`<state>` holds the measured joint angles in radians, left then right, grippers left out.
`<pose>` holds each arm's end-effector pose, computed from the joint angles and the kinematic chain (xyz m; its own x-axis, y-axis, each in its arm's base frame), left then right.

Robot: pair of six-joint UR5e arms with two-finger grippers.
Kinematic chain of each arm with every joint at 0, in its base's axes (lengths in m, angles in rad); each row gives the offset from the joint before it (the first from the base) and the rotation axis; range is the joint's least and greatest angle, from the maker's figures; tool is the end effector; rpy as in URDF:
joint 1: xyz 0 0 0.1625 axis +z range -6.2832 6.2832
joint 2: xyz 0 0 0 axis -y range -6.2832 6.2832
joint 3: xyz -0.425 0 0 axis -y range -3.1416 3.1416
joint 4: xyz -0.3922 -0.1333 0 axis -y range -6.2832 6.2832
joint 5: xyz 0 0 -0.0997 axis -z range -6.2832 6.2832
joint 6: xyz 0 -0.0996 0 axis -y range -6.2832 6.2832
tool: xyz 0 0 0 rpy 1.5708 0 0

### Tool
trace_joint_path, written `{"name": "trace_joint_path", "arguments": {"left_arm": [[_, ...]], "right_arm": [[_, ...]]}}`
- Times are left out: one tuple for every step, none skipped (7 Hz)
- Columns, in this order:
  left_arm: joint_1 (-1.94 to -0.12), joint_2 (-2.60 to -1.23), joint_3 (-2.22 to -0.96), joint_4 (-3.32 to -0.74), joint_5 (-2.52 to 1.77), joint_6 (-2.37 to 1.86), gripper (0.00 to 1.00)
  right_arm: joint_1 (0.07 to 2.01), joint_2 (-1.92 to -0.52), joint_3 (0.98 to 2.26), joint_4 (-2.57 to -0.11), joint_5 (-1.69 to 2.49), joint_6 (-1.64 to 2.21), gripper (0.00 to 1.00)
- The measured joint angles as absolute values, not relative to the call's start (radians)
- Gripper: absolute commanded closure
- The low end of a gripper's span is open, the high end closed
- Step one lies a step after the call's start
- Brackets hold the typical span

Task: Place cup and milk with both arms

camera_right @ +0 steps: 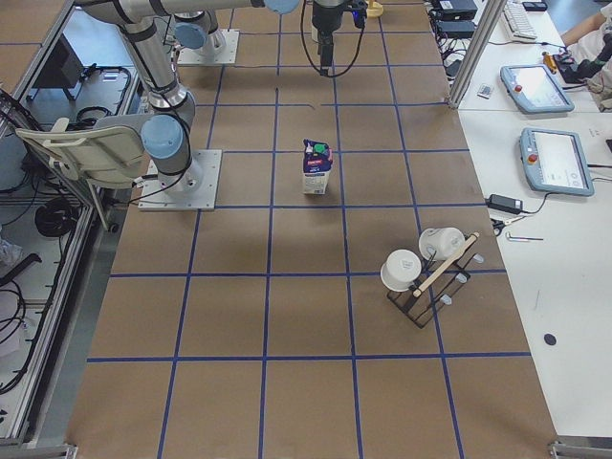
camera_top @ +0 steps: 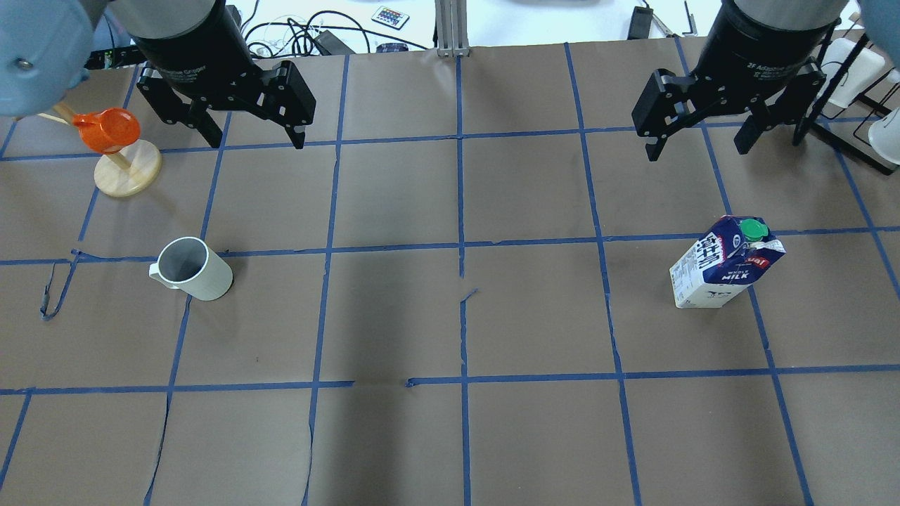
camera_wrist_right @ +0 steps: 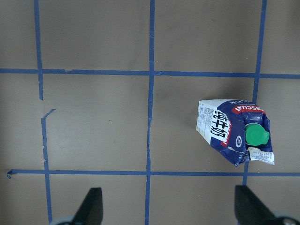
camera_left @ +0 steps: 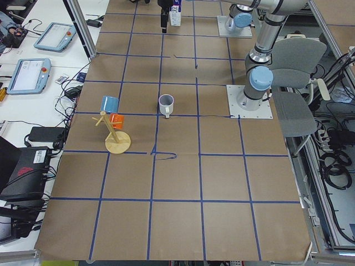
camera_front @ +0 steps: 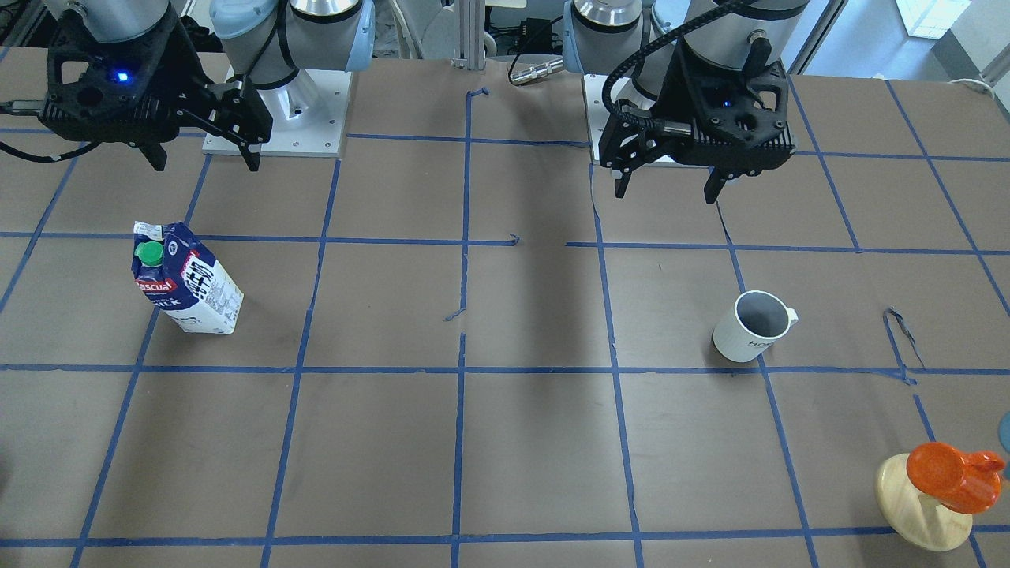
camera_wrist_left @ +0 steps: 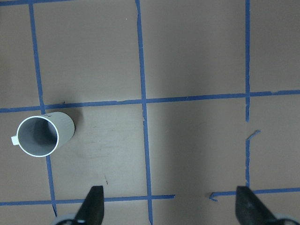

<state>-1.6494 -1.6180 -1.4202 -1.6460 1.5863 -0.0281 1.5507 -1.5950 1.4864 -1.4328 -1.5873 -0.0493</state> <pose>-0.1716 -0.5007 0.5308 -0.9986 0.0500 -0.0147 0.0505 0.9983 -0.0286 0.1221 -0.4789 0.5274 -0.9994 -0.0297 0.0150 -0.0292 0.9991 0.0302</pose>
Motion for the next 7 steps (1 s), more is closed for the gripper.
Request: {"name": "trace_joint_path", "arguments": {"left_arm": [[-1.649,-1.615,-1.423,-1.646,1.585,-0.028,0.00],[-1.649,-1.614,-1.424,-1.646,1.584,-0.027,0.00],[-1.649,-1.614,-1.425,-1.646,1.584,-0.026,0.00],[-1.649,-1.613,-1.426,-1.647,1.583,-0.025,0.00],[-1.648,-1.612,-1.426,-1.647,1.581,-0.025,0.00],[-1.647,-1.612,-1.427,-1.647,1.579,-0.024,0.00],[-1.644,-1.613,-1.429,-1.646,1.578,-0.006,0.00]], "right_arm": [[1.551,-1.594,1.487,-1.432,-1.590,-0.047,0.00],[1.551,-1.592,1.489,-1.424,-1.591,-0.044,0.00],[1.550,-1.591,1.493,-1.410,-1.592,-0.043,0.00],[1.549,-1.589,1.496,-1.403,-1.592,-0.041,0.00],[1.549,-1.588,1.498,-1.399,-1.592,-0.040,0.00],[1.549,-1.588,1.499,-1.398,-1.592,-0.039,0.00],[1.549,-1.588,1.499,-1.397,-1.592,-0.038,0.00]]}}
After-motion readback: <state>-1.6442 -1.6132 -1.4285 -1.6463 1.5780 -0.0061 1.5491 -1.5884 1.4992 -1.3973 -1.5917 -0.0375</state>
